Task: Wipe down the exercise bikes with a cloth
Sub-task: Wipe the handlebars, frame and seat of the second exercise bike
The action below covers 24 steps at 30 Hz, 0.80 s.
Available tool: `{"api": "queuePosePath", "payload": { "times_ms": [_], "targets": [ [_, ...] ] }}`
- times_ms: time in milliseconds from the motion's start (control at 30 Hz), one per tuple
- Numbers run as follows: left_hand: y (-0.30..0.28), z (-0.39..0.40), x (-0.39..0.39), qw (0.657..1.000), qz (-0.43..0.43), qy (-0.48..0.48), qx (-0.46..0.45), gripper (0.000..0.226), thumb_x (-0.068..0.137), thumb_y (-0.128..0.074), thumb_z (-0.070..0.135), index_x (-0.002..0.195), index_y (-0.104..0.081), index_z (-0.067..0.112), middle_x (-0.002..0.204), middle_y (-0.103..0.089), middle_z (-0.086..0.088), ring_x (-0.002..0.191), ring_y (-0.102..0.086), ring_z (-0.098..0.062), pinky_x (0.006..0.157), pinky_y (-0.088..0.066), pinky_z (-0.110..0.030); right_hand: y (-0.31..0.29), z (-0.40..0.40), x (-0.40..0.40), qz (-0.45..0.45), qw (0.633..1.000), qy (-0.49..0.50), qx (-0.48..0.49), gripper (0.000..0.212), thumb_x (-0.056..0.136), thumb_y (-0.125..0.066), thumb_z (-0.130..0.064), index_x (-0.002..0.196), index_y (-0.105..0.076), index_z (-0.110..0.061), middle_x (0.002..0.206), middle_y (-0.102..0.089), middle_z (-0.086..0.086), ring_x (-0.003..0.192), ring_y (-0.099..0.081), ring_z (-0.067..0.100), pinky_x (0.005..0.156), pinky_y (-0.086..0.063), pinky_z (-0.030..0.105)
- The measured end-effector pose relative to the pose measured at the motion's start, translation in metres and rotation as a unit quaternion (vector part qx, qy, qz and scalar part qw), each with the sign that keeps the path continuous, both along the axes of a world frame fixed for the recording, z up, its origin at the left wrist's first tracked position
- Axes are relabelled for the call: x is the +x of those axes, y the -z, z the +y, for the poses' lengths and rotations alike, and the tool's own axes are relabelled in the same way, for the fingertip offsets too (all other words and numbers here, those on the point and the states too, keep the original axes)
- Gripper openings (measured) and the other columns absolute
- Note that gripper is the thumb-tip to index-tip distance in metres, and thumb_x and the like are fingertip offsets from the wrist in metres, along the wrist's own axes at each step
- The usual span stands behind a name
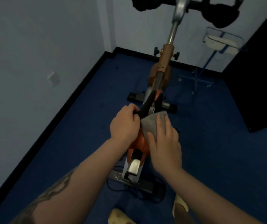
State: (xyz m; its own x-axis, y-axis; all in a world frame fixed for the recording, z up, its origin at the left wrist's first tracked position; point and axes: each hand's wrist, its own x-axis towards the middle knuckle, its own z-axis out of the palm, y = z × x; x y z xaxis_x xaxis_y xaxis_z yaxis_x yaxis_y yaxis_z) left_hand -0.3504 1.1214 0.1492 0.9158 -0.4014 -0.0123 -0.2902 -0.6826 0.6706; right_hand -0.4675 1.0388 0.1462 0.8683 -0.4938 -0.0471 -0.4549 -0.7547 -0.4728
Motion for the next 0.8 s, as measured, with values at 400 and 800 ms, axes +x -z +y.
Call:
{"api": "queuePosePath", "payload": {
  "times_ms": [400, 800],
  "targets": [
    [0.016, 0.001, 0.008, 0.998, -0.003, -0.021, -0.062, 0.026, 0.096, -0.044, 0.027, 0.113, -0.064, 0.029, 0.104, -0.062, 0.014, 0.086, -0.053, -0.001, 0.068, -0.041, -0.025, 0.005, 0.007, 0.02, -0.038, 0.989, 0.135, 0.055, 0.056, 0.096, -0.027, -0.049, 0.149, -0.019, -0.032, 0.151, -0.028, -0.004, 0.127, -0.035, 0.021, 0.095, -0.044, 0.046],
    [0.009, 0.001, 0.003, 0.993, 0.015, -0.08, -0.083, 0.028, 0.092, -0.046, 0.023, 0.107, -0.069, 0.027, 0.098, -0.066, 0.011, 0.089, -0.061, -0.009, 0.077, -0.053, -0.036, 0.004, 0.019, 0.013, -0.02, 0.989, 0.142, 0.022, 0.061, 0.094, -0.024, -0.048, 0.151, -0.018, -0.026, 0.153, -0.025, 0.0, 0.13, -0.033, 0.023, 0.099, -0.043, 0.045]
  ]
}}
